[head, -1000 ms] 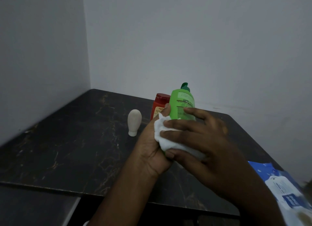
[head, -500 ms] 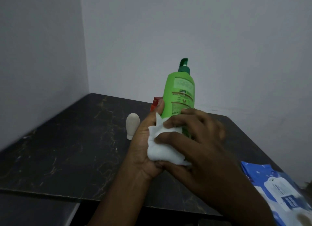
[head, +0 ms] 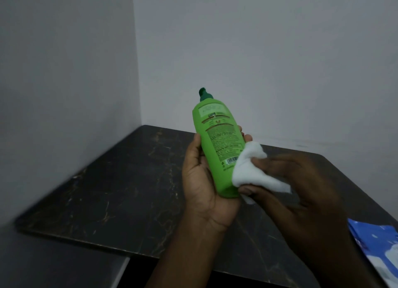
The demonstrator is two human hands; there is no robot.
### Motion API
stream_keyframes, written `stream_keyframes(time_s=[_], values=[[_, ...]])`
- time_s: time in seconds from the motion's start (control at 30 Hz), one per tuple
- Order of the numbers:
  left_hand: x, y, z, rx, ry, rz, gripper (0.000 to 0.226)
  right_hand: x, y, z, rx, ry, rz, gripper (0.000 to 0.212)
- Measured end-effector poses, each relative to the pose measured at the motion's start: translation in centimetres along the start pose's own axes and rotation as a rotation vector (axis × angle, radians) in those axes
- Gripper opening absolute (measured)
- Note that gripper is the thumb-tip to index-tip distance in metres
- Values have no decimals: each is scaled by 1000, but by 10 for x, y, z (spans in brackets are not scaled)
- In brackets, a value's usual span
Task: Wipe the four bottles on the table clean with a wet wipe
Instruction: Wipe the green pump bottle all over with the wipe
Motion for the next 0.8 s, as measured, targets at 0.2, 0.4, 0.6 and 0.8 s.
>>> stream_keyframes(time_s=[0.2, 0.4, 0.6, 0.8], values=[[-13, -7, -3, 54, -94, -40, 59, -7, -10, 0, 38, -129, 174, 16], [-9, -5, -4, 43, -95, -11, 61, -9, -20, 1, 144, -167, 252, 20], [-4, 0, 0, 19, -104, -2, 65, -15, -27, 2, 304, -284, 358, 26], [-1, 5, 0, -95, -185, -19, 60, -13, -27, 2, 210, -357, 415, 23]])
Point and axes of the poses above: each hand's wrist, its own z-axis towards the middle knuckle, its own y-axis out of the back of the hand, x = y × z, the point moved 4 cm from there along z, towards the middle knuckle, and after that the axes turned 11 degrees about x, right-handed, at the moved point
